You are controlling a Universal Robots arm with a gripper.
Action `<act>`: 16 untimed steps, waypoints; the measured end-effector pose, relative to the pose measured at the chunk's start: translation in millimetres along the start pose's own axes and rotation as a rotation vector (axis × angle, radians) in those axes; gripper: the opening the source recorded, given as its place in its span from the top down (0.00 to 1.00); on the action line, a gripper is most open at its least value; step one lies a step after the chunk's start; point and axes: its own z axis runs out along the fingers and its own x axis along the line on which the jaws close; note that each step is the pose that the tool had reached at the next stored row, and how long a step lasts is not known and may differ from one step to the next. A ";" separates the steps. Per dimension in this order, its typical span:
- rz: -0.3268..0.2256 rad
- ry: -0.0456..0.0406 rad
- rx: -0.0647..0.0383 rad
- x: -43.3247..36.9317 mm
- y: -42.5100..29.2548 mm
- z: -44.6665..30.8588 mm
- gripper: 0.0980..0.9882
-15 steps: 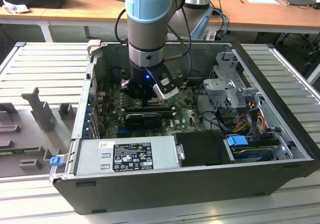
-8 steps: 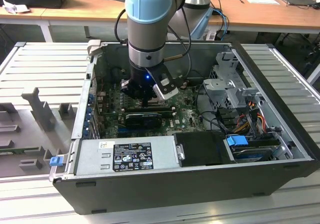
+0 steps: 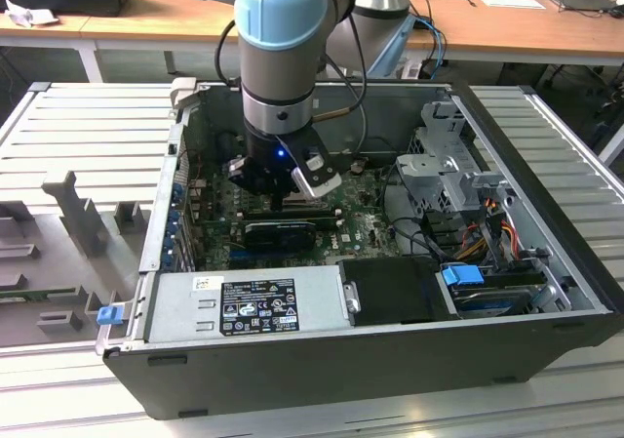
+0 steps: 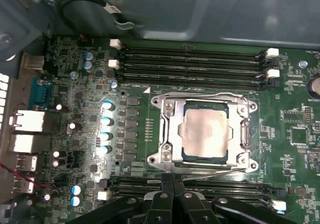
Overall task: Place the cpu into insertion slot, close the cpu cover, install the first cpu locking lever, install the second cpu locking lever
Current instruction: 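Install the second cpu locking lever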
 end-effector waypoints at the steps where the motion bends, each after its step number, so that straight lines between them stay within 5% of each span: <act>1: -0.001 0.0000 -0.002 1.3 0.0 0.2 0.99; 11: -0.004 -0.0023 -0.053 5.7 -3.8 8.4 0.99; 16: -0.005 -0.0027 -0.062 6.2 -8.5 8.4 0.99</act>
